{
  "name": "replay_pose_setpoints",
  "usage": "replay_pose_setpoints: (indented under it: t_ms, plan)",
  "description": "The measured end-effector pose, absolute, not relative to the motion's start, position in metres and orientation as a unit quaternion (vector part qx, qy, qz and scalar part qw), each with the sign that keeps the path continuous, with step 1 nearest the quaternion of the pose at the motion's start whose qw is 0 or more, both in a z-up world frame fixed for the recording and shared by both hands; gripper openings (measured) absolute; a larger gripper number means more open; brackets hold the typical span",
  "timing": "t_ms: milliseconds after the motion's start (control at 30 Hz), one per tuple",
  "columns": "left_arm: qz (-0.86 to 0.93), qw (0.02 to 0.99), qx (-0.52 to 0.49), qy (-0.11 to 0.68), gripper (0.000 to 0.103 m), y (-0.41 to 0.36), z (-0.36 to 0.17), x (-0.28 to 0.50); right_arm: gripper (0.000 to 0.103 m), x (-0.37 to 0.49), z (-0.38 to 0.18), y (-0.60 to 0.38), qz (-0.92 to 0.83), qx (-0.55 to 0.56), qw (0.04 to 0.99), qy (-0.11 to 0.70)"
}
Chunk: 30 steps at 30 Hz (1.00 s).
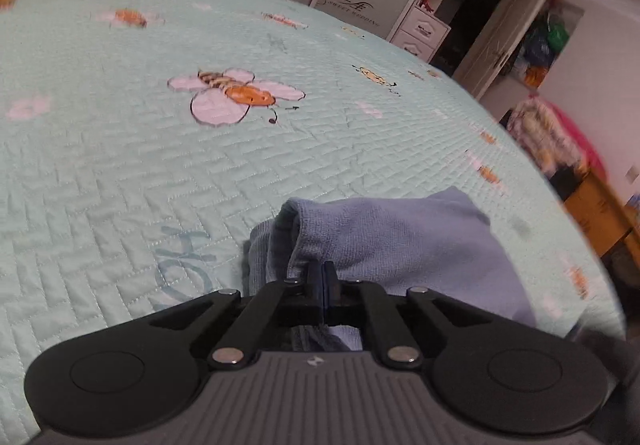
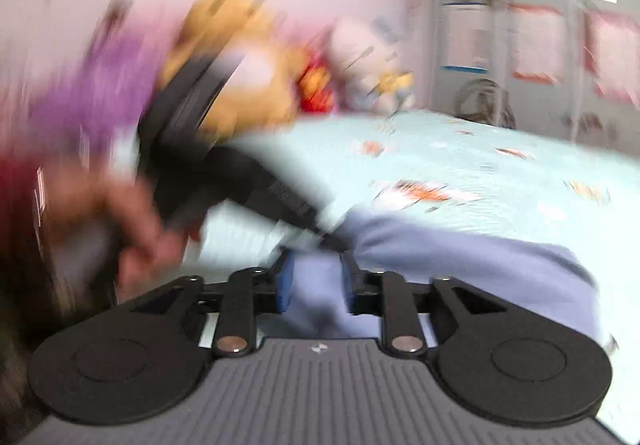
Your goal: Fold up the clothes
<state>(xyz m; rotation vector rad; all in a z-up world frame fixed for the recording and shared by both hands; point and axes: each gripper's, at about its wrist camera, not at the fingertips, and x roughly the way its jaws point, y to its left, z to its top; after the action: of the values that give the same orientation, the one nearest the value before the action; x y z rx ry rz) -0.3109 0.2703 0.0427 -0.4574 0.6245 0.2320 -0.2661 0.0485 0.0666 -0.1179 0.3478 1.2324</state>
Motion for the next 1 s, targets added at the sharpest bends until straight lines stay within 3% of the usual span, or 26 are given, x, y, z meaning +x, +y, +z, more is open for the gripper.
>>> replay_pose_setpoints:
  t_ms: [33, 67, 200, 367, 500, 600, 667, 700, 733, 867, 933, 967, 1000]
  plan:
    - [0.120, 0.923, -0.204, 0.303, 0.005, 0.264, 0.043, -0.310, 0.051, -0.244, 0.071, 0.032, 0.559, -0.022, 0.810, 0.179]
    - [0.125, 0.926, -0.188, 0.302, 0.005, 0.259, 0.043, -0.309, 0.054, -0.222, 0.076, 0.015, 0.542, 0.011, 0.817, 0.196]
    - [0.131, 0.930, -0.175, 0.297, 0.005, 0.256, 0.037, -0.309, 0.055, -0.145, 0.061, -0.048, 0.464, 0.147, 0.834, 0.260]
    - [0.133, 0.930, -0.174, 0.296, 0.005, 0.256, 0.037, -0.307, 0.059, -0.106, -0.009, -0.074, 0.444, 0.325, 0.732, 0.401]
    - [0.128, 0.933, -0.171, 0.289, 0.005, 0.255, 0.035, -0.310, 0.064, -0.116, -0.017, -0.060, 0.490, 0.294, 0.698, 0.432]
    - [0.121, 0.935, -0.182, 0.280, 0.005, 0.259, 0.032, -0.313, 0.077, -0.119, -0.013, -0.045, 0.521, 0.257, 0.680, 0.448]
    - [0.115, 0.933, -0.201, 0.275, 0.005, 0.264, 0.031, -0.316, 0.076, -0.121, -0.015, -0.042, 0.531, 0.236, 0.672, 0.459]
    - [0.111, 0.932, -0.214, 0.273, 0.005, 0.267, 0.031, -0.317, 0.070, -0.124, -0.013, -0.039, 0.534, 0.223, 0.671, 0.463]
    - [0.106, 0.929, -0.229, 0.269, 0.005, 0.271, 0.031, -0.319, 0.054, -0.125, -0.012, -0.038, 0.527, 0.211, 0.677, 0.470]
    - [0.107, 0.914, -0.298, 0.254, 0.005, 0.282, 0.038, -0.335, 0.042, -0.134, -0.010, -0.045, 0.511, 0.205, 0.684, 0.478]
    - [0.135, 0.910, -0.303, 0.249, 0.021, 0.278, 0.049, -0.348, 0.042, -0.139, -0.007, -0.047, 0.504, 0.200, 0.693, 0.475]
    - [0.149, 0.907, -0.309, 0.246, 0.043, 0.277, 0.053, -0.356, 0.042, -0.139, -0.006, -0.046, 0.501, 0.200, 0.697, 0.473]
    - [0.156, 0.902, -0.325, 0.239, 0.052, 0.276, 0.056, -0.365, 0.041, -0.139, -0.006, -0.046, 0.497, 0.199, 0.701, 0.471]
